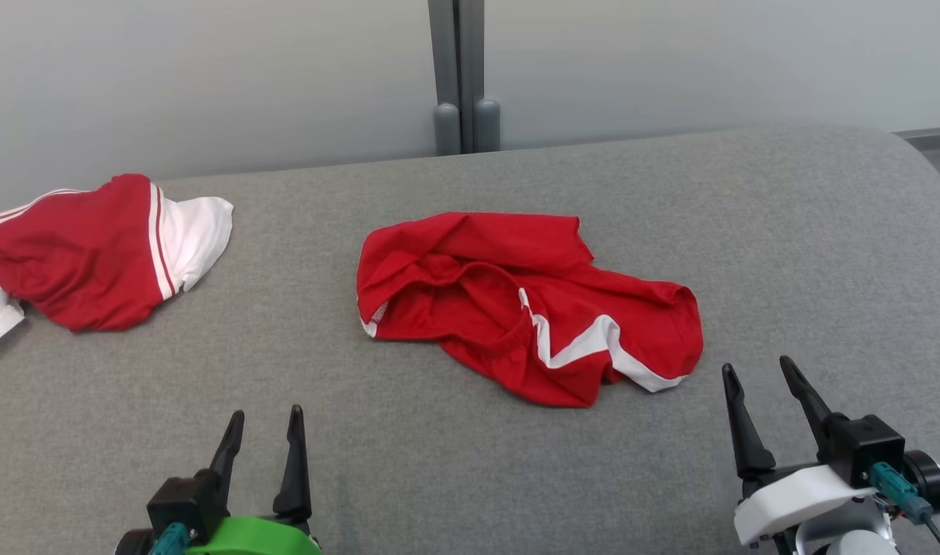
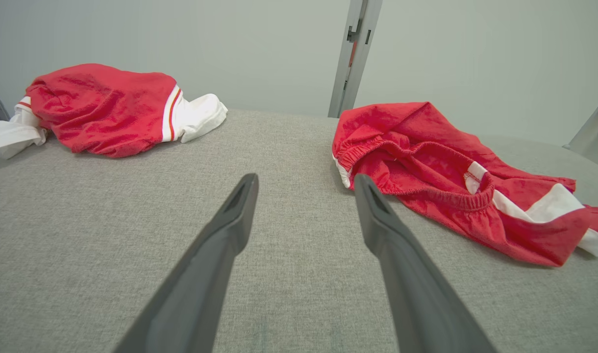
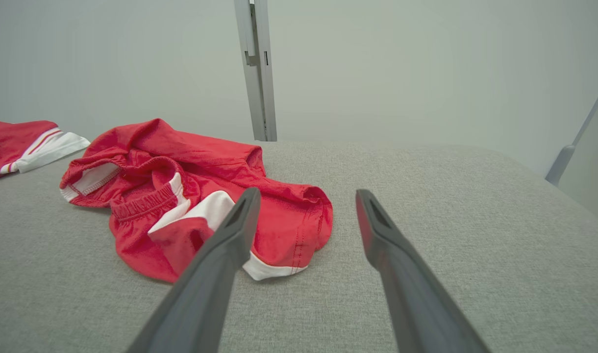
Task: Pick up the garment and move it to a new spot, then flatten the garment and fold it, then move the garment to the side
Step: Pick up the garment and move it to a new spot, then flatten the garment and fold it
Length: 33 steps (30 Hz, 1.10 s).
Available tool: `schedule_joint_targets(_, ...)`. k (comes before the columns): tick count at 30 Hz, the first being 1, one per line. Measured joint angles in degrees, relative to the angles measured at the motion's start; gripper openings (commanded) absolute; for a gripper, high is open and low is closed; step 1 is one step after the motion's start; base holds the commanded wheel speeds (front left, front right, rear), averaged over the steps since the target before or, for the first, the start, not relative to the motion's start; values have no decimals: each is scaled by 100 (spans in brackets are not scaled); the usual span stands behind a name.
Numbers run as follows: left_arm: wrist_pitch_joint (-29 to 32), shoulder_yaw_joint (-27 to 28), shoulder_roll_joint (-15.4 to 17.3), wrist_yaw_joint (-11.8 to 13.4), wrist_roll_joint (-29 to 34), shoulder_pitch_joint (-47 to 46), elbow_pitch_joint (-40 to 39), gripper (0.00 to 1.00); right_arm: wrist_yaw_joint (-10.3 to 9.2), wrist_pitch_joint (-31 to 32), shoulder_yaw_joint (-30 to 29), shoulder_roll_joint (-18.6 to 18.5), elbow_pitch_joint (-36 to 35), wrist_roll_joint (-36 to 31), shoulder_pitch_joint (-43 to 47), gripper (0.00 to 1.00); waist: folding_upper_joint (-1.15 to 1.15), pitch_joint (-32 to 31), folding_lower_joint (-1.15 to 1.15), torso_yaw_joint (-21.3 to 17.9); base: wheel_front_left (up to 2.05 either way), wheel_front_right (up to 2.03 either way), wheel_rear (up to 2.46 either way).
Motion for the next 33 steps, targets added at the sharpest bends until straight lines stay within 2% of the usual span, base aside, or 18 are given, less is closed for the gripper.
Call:
schedule_joint_targets(28, 0, -25, -93, -48, -46, 211, 22, 100, 0, 0, -12, 0, 188, 121, 122, 100, 0, -38, 0, -6, 0, 0, 0)
schedule_joint_targets(33, 0, -116, -93, -60, 158, 126, 55, 100, 0, 0, -20, 0, 188, 122, 87, 100, 0, -7, 0, -17, 0, 0, 0)
